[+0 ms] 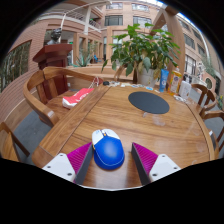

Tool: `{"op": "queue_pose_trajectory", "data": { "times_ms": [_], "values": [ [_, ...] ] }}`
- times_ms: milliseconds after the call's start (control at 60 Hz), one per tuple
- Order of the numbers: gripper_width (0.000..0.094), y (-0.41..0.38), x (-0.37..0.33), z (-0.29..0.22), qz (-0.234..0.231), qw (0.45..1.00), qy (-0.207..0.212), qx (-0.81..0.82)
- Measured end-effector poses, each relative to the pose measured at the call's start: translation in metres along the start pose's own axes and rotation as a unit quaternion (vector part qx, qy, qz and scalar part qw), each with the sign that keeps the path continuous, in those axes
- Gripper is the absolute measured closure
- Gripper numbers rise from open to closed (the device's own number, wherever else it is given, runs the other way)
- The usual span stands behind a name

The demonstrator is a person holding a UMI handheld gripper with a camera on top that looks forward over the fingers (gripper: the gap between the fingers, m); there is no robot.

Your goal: Arrange mouse

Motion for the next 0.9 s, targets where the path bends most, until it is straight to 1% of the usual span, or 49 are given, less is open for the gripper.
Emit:
{"op": "queue_pose_trajectory", "data": {
  "times_ms": [100,150,200,217,283,350,450,483,533,600,683,767,833,900],
  "values": [
    [0.0242,0.000,0.018,-0.011,0.009,1.000,0.001,0.012],
    [0.0310,0.000,0.023,-0.014,0.014,1.000,0.001,0.021],
    [0.0406,0.001,0.027,-0.017,0.018,1.000,0.006,0.024],
    [0.0425,0.002,0.028,-0.018,0.021,0.999,0.007,0.024],
    [0.0445,0.002,0.029,-0.019,0.033,0.999,0.014,0.026],
    [0.0495,0.003,0.028,-0.019,0.045,0.998,0.023,0.022],
    [0.0557,0.005,0.029,-0.020,0.057,0.998,0.021,0.027],
    [0.0558,0.004,0.028,-0.021,0.056,0.998,0.019,0.029],
    [0.0558,-0.001,0.023,-0.031,0.041,0.998,0.026,0.046],
    [0.0557,-0.005,0.011,-0.057,0.029,0.998,0.045,0.046],
    [0.0558,-0.011,-0.012,-0.113,-0.008,0.994,0.088,0.067],
    [0.0557,0.001,-0.034,-0.187,-0.027,0.985,0.150,0.084],
    [0.0557,0.015,-0.045,-0.246,-0.026,0.975,0.199,0.095],
    [0.0559,0.044,-0.038,-0.289,-0.013,0.967,0.232,0.102]
  ]
}}
Point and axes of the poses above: the point between the fingertips, and its own axes, seen from behind it with the camera up: y to the right, z down, x forward, the way the camera looks, the point moved 1 cm from there along -x, backward, against the way the camera looks, and after that the axes turned 9 degrees about z, right-handed, at the moved point
